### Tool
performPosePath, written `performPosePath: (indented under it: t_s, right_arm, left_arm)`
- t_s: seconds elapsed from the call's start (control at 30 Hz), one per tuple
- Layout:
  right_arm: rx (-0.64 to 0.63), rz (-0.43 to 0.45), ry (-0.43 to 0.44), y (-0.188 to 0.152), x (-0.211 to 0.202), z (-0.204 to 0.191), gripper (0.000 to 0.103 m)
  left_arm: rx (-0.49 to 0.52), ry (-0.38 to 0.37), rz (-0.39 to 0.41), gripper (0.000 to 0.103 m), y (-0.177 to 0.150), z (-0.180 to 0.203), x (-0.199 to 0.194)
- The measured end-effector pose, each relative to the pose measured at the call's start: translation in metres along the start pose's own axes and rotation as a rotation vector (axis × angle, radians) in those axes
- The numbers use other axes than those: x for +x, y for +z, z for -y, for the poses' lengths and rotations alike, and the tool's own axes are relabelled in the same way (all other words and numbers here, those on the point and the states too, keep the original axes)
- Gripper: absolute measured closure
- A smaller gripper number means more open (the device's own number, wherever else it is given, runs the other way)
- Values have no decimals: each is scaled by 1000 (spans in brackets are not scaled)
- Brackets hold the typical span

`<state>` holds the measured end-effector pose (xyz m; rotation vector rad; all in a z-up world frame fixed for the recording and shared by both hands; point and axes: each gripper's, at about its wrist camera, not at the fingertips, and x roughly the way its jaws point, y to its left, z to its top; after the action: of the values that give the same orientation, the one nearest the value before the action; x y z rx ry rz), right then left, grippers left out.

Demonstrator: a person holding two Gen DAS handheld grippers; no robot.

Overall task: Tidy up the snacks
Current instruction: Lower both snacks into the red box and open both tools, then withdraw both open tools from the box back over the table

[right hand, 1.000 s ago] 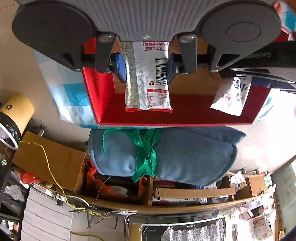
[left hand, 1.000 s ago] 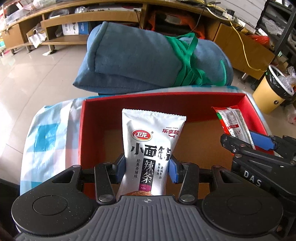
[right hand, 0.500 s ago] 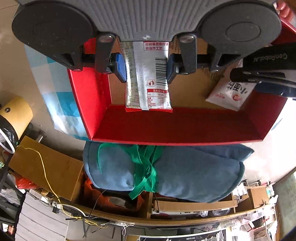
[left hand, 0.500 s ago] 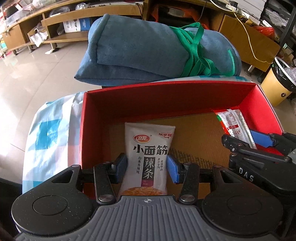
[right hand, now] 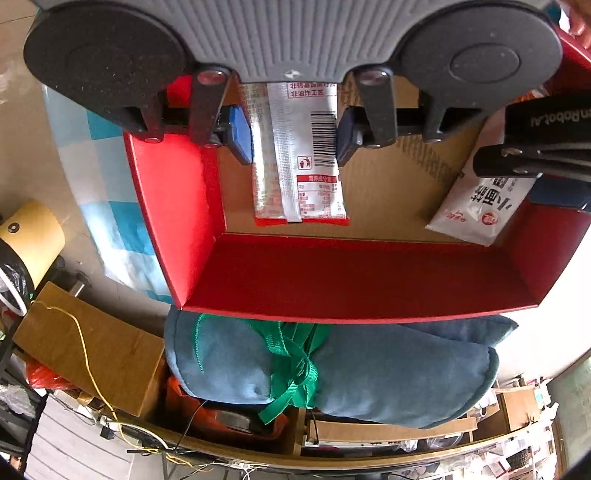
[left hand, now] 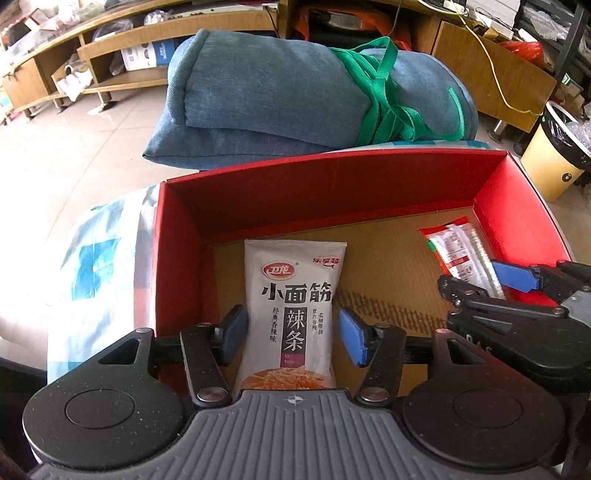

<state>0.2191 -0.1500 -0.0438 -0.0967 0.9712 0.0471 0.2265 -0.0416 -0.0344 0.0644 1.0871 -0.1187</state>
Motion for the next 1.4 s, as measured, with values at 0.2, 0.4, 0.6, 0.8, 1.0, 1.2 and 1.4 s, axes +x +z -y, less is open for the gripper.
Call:
performPosePath:
  t_s: [0.2,0.4,0.6,0.8,1.0,1.2,1.4]
  right_arm:
    - [-9,1,5,0,-2,-2,55]
    - [-18,29,-3,1,-13,-3,53]
    - [-19,68,-15,1,-32,-2,49]
    - [-13,93,-18,0,-46,2,49]
    - [-9,113,-18,-1,-61,0,49]
    - [-23,135,1,-9,-83,-5,48]
    - [-38,126,36,-28,-103,-17,48]
  left_arm:
    - [2,-4,-1,32,-1,2,-1]
    - [-2,-12,17,27,-2,2,-9]
    - [-4,-17,53,23,-4,1,-25]
    - [-7,-16,87,22,-6,-1,-40]
    - [-9,-15,112,20,-9,-2,-51]
    - [-8,-35,121,17,-23,-12,-68]
    - [-25,-54,94,17,-50,-26,-82]
